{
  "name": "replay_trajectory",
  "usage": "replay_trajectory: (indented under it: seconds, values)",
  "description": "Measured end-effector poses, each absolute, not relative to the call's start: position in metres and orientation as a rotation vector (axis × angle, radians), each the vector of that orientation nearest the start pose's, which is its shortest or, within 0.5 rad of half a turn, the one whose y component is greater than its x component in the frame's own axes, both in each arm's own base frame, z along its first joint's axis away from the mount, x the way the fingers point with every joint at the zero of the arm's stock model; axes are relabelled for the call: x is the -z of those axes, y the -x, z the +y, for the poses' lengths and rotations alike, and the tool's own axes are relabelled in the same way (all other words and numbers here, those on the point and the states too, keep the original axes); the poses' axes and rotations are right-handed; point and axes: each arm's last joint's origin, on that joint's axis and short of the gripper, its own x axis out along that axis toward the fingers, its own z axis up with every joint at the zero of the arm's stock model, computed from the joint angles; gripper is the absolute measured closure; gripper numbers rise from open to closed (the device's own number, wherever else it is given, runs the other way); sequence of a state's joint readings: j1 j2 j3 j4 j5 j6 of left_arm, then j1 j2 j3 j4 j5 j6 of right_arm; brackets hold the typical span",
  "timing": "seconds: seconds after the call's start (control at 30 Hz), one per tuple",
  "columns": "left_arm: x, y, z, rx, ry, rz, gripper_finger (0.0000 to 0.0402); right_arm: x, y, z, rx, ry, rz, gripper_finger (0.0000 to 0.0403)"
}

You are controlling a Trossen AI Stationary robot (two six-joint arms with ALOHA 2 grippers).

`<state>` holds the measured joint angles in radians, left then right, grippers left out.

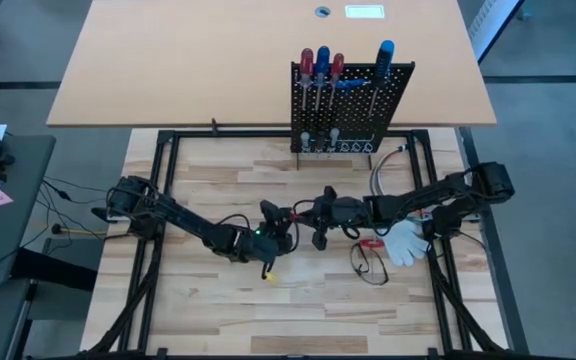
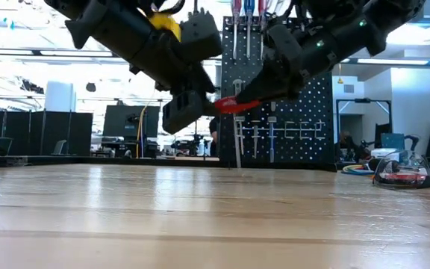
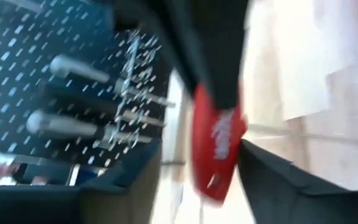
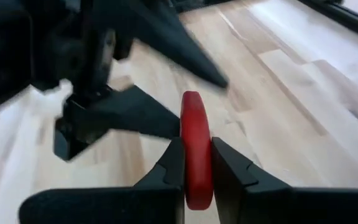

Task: Hang tools onto peg board
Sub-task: Hang the left red Allen wrench on the pegboard

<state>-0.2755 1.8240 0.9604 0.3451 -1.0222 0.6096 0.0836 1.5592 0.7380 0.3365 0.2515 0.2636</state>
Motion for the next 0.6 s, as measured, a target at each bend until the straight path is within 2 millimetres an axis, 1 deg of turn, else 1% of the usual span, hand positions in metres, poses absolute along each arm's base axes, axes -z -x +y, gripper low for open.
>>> replay_trajectory:
  seconds: [0.1, 0.2, 0.3, 0.4, 0.5, 0.6]
  values:
    - [-0.168, -0.352, -0.071, -0.689, -0.877, 0.683, 0.0145, -0.191, -0.304, 0.022, 0.311, -0.11, 0.47, 0.0358]
    - [-0.161, -0.345, -0.068, -0.754, -0.861, 0.734, 0.0126, -0.204, -0.289, 0.027, 0.424, -0.025, 0.45, 0.0358]
    - [-0.152, -0.337, -0.068, -0.763, -0.813, 0.775, 0.0126, -0.217, -0.264, 0.028, 0.537, 0.04, 0.395, 0.0358]
    - [-0.145, -0.328, -0.069, -0.757, -0.743, 0.808, 0.0131, -0.229, -0.234, 0.021, 0.678, 0.096, 0.337, 0.0358]
    - [-0.141, -0.324, -0.07, -0.732, -0.664, 0.826, 0.0136, -0.242, -0.209, 0.007, 0.802, 0.147, 0.274, 0.0358]
    - [-0.141, -0.325, -0.07, -0.725, -0.633, 0.815, 0.0137, -0.257, -0.191, -0.01, 0.875, 0.157, 0.215, 0.0358]
